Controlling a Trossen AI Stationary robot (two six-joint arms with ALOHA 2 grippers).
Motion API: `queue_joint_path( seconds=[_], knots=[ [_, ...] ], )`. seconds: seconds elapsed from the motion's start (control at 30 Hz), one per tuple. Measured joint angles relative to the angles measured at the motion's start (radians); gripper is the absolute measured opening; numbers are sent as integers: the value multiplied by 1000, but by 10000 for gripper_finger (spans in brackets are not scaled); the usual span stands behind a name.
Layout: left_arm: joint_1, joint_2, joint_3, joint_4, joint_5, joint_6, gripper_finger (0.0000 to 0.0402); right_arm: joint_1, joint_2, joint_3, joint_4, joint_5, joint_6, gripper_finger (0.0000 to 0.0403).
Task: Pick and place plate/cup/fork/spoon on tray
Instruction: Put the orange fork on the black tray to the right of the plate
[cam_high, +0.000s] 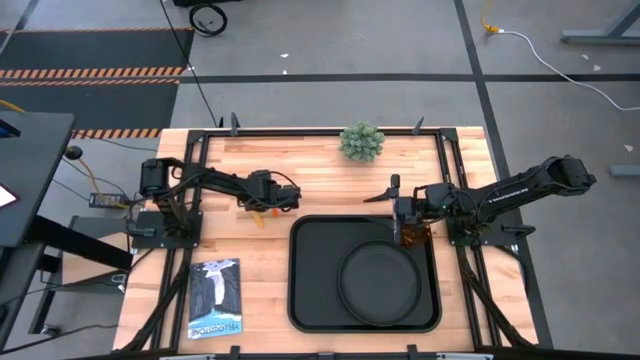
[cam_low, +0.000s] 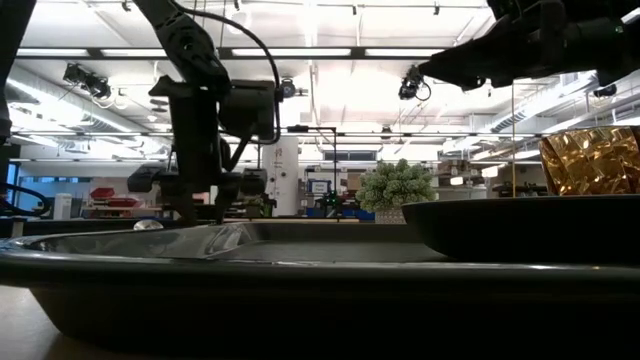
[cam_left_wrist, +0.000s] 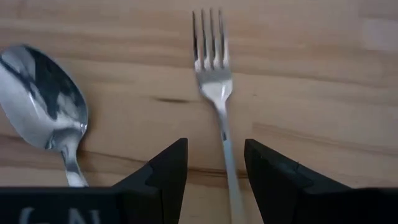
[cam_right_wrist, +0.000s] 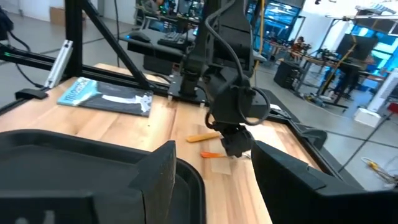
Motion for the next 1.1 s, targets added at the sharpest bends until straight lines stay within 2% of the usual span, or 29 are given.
queue_joint_path(
  seconds=[0.23, 0.83, 1.1],
  knots=[
    [0, 24, 0, 53, 2, -19, 136, 0, 0, 0, 5, -42, 10, 216],
    [-9, 37, 2, 45, 14, -10, 32, 5, 0, 1, 12, -75, 21, 216],
    [-17, 32, 19, 38, 28, 34, 23, 8, 11, 1, 12, -97, 50, 216]
  ],
)
